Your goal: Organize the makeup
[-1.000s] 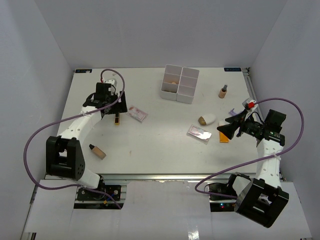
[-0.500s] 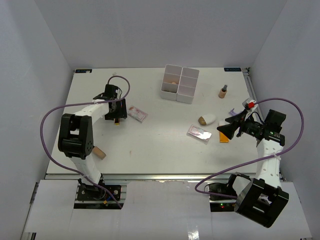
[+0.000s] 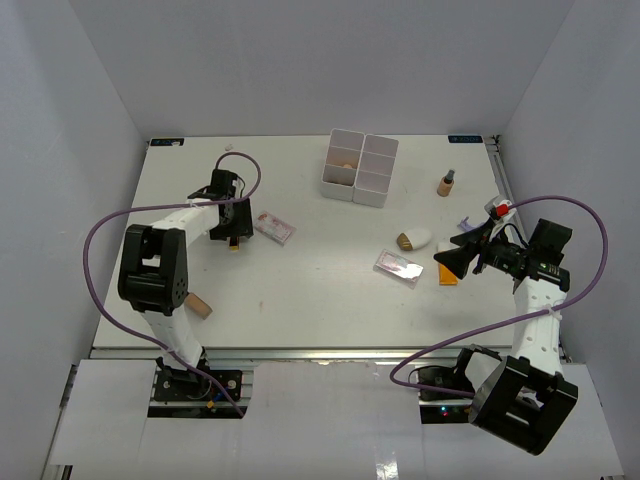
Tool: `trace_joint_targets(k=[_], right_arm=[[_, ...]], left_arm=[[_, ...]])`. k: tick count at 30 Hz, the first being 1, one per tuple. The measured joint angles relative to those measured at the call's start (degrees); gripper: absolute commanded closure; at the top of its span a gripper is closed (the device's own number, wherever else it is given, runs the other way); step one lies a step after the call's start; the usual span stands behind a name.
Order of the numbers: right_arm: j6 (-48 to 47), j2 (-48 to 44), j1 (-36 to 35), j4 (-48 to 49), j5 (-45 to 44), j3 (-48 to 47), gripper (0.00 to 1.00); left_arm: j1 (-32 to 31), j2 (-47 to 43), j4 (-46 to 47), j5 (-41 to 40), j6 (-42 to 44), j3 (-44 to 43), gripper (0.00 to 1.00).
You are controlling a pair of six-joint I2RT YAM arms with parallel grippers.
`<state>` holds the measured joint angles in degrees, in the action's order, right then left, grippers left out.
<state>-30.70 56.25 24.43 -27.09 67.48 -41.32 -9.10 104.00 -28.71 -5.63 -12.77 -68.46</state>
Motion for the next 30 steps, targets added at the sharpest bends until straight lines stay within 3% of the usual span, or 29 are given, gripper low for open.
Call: trace_joint_targets(k=[6,12,16,22,30], right_arm=[[0.00,0.00,0.00,0.00,0.00,0.01,0.18],[0.00,0.00,0.00,0.00,0.00,0.01,0.18],[0.00,0.00,0.00,0.00,0.00,0.01,0.19],[-0.02,0.00,0.00,-0.02,0.00,0.02,0.18],[-0.15,-0.01,0.01,0.00,0.00,0.02,0.18]], left_arm=[[0.00,1.08,0.27,0.00,0.03,-0.01,0.31],[0.01,2.56,0.33,-0.31,0.26,-0.70,0.44],[0.01,2.65,0.41,-0.80,0.22,-0.91,0.58],[0.04,2.65,0.46,-1.19,0.28,-0.93,0.87],[-3.55,0.21,0.28,0.50,2.51,-1.15,0.95]])
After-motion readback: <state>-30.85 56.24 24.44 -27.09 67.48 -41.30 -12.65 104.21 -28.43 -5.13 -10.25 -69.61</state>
